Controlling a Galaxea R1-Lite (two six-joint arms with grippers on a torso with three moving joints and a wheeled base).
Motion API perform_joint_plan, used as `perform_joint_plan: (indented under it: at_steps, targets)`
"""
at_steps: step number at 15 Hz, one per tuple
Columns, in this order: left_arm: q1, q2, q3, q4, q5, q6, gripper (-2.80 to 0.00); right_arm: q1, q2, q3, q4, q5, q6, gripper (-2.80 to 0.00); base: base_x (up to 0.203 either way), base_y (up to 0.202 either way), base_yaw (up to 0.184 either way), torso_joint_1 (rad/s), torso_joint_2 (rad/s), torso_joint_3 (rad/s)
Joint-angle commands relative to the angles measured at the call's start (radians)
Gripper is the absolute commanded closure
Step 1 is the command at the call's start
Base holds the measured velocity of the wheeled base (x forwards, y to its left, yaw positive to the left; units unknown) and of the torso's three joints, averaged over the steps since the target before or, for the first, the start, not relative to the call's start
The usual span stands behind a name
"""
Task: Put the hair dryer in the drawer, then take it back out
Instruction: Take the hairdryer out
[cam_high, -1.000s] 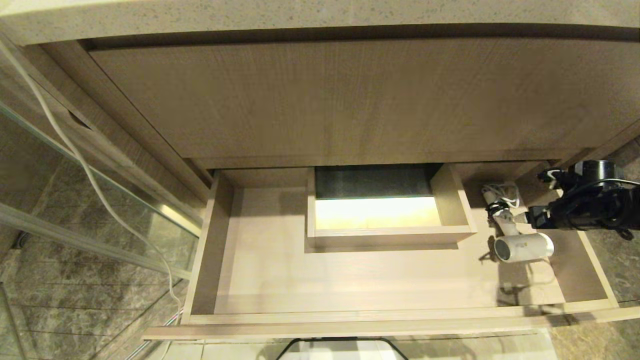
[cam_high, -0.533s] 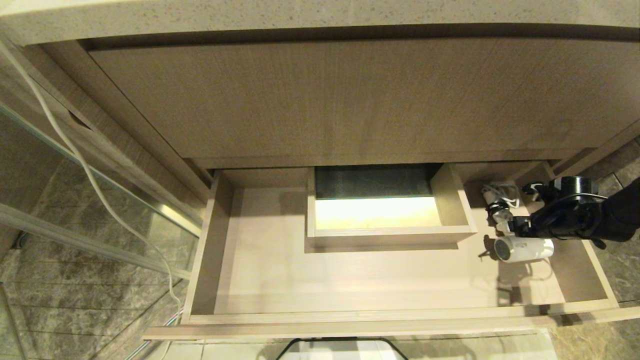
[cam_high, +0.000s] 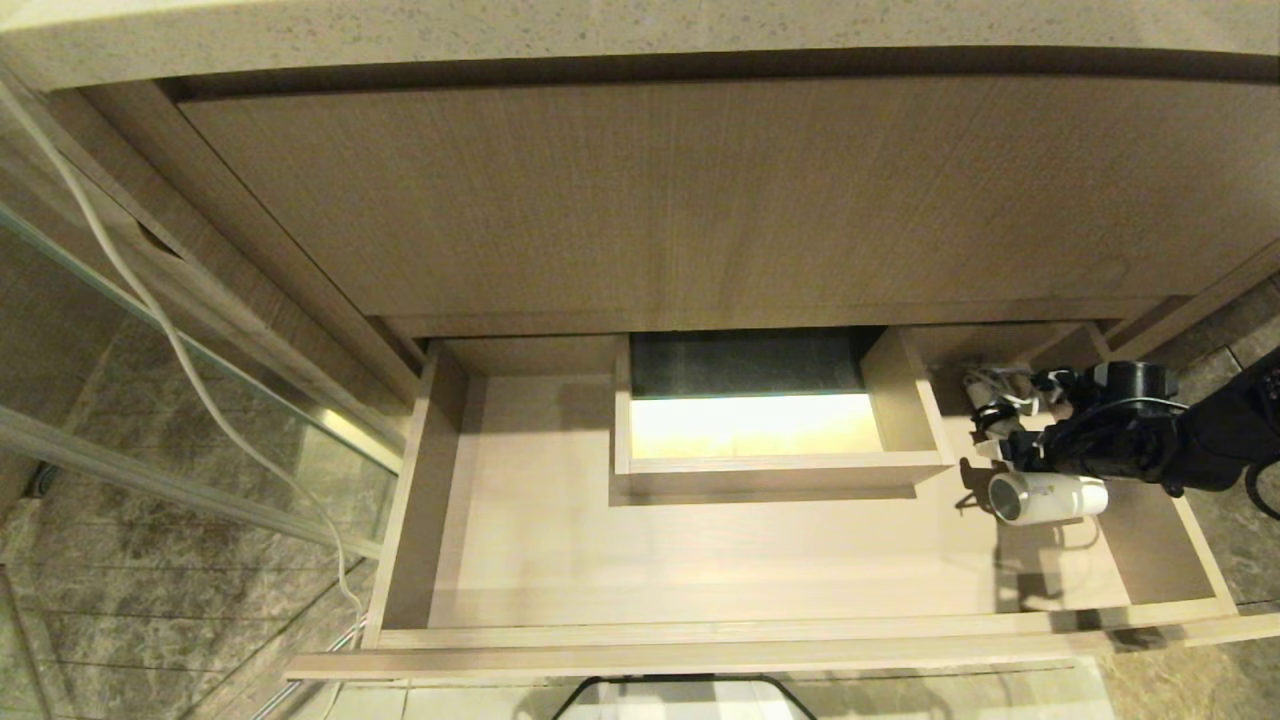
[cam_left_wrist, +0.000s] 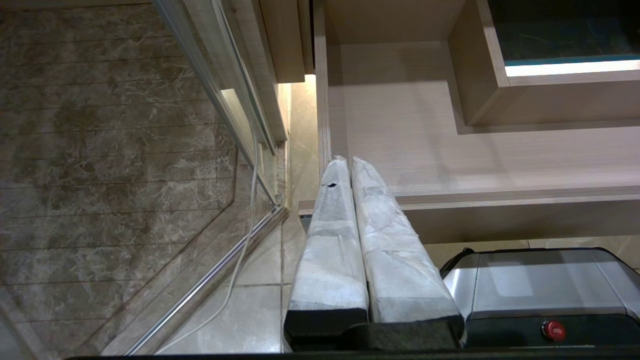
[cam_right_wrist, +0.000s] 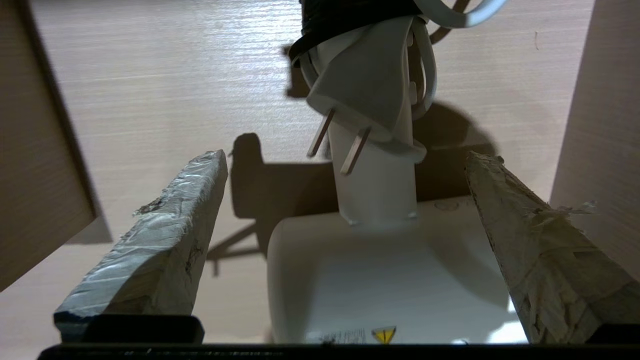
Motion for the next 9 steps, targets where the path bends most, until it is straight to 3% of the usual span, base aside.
perform_joint_plan:
  at_steps: [1, 9]
  targets:
    - [0.000, 0.000, 0.001, 0.000, 0.000, 0.000, 0.00, -0.001, 0.035, -0.034, -0.003, 0.004, -0.001, -2.80, 0.000, 0.000, 0.000, 0.000, 0.00, 0.000]
    - [0.000, 0.000, 0.000, 0.000, 0.000, 0.000, 0.00, 0.001, 0.133, -0.129, -0.003, 0.036, 0.000, -2.80, 0.000, 0.000, 0.000, 0.000, 0.00, 0.000]
